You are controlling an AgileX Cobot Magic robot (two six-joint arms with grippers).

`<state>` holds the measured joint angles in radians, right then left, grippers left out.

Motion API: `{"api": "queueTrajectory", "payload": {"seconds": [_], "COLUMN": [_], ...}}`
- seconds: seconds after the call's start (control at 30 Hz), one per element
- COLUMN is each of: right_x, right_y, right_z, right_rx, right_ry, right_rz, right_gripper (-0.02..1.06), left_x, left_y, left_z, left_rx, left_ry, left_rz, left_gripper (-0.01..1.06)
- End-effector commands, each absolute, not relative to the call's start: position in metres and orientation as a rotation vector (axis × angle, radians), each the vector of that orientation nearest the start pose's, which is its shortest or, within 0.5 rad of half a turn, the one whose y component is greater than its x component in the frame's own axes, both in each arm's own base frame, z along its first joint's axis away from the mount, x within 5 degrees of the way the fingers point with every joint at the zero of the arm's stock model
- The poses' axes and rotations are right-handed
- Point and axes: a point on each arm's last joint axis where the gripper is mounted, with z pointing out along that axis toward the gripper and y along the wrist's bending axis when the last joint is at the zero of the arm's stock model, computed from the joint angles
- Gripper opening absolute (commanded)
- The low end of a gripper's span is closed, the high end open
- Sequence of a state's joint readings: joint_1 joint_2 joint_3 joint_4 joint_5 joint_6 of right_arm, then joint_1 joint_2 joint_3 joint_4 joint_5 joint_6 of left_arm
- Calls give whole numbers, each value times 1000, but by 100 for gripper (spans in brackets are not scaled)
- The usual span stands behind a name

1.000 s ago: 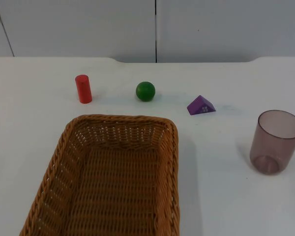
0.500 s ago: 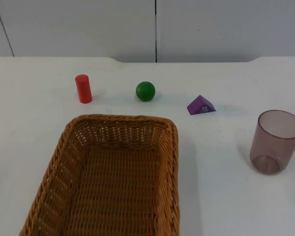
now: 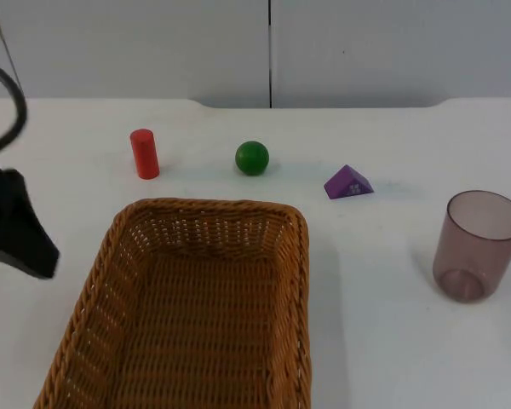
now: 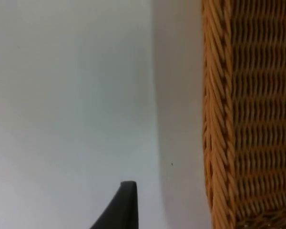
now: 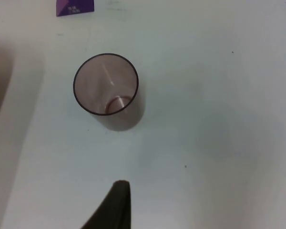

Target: Pick up the basket with the left hand and place the triangular block into the basket with the right hand.

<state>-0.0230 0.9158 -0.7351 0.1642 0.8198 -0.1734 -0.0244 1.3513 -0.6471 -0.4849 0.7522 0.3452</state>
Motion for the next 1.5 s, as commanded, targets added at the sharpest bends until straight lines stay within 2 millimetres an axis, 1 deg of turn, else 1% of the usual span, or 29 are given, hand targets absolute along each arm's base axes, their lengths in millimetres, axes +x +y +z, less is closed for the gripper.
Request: {"api": "queueTrajectory", "payload": {"seconds": [0.0, 0.03, 0.07, 0.17, 0.23, 0.27, 0.4, 0.43, 0.57, 0.67, 0.73, 0.77, 0.87, 0.9, 0.93, 1.0, 1.03, 1.07, 1.1, 1.17, 1.23, 1.27, 1.33, 1.4, 1.43, 1.47], "right_x": [167, 167, 167, 167, 167, 167, 167, 167, 167, 167, 167, 167, 168, 168, 168, 168, 168, 168, 168, 168, 168, 168, 169, 169, 169, 170], "right_y": [6, 6, 6, 6, 6, 6, 6, 6, 6, 6, 6, 6, 6, 6, 6, 6, 6, 6, 6, 6, 6, 6, 6, 6, 6, 6], "right_z": [300, 300, 300, 301, 300, 300, 300, 300, 300, 300, 300, 300, 301, 301, 301, 301, 301, 301, 301, 301, 301, 301, 304, 311, 311, 317], "right_rx": [-92, -92, -92, -91, -93, -93, -93, -93, -92, -92, -92, -92, -92, -92, -92, -91, -91, -91, -91, -93, -116, -116, -125, -131, -131, -134], "right_ry": [2453, 2453, 2453, 2451, 2451, 2451, 2453, 2453, 2451, 2451, 2451, 2451, 2448, 2446, 2446, 2439, 2439, 2439, 2439, 2439, 2436, 2436, 2431, 2418, 2418, 2404], "right_rz": [107, 107, 107, 106, 104, 104, 104, 104, 104, 104, 104, 104, 103, 103, 103, 102, 102, 102, 102, 101, 92, 92, 89, 88, 88, 87], "right_gripper": [105, 105, 105, 105, 105, 105, 105, 105, 105, 105, 105, 105, 105, 105, 105, 105, 105, 105, 105, 105, 105, 105, 105, 105, 105, 105], "left_x": [221, 224, 224, 232, 237, 237, 250, 250, 268, 273, 276, 276, 277, 277, 277, 275, 274, 274, 274, 273, 272, 272, 272, 270, 270, 269], "left_y": [-44, -50, -50, -65, -72, -72, -80, -80, -86, -88, -88, -88, -89, -89, -89, -89, -89, -89, -88, -85, -79, -79, -66, -52, -52, -43], "left_z": [187, 180, 180, 161, 147, 147, 122, 122, 104, 94, 84, 84, 76, 76, 76, 76, 78, 78, 84, 93, 107, 107, 122, 140, 140, 147], "left_rx": [97, 123, 123, 175, 194, 194, 208, 208, 217, 216, 219, 219, 217, 217, 217, 222, 226, 226, 225, 221, 202, 202, 153, 111, 111, 78], "left_ry": [2869, 2885, 2885, 2891, 2901, 2901, 2940, 2940, 2978, 3007, 3034, 3034, 3058, 3062, 3062, 3076, 3080, 3080, 3072, 3071, 3062, 3062, 3051, 3020, 3020, 3013], "left_rz": [-501, -496, -496, -457, -427, -427, -390, -390, -381, -376, -373, -373, -371, -372, -372, -382, -389, -389, -398, -421, -450, -450, -480, -504, -504, -519], "left_gripper": [105, 105, 105, 105, 105, 105, 105, 105, 105, 103, 88, 88, 57, 45, 45, 19, 3, 3, 0, 0, 0, 0, 0, 0, 0, 0]}}
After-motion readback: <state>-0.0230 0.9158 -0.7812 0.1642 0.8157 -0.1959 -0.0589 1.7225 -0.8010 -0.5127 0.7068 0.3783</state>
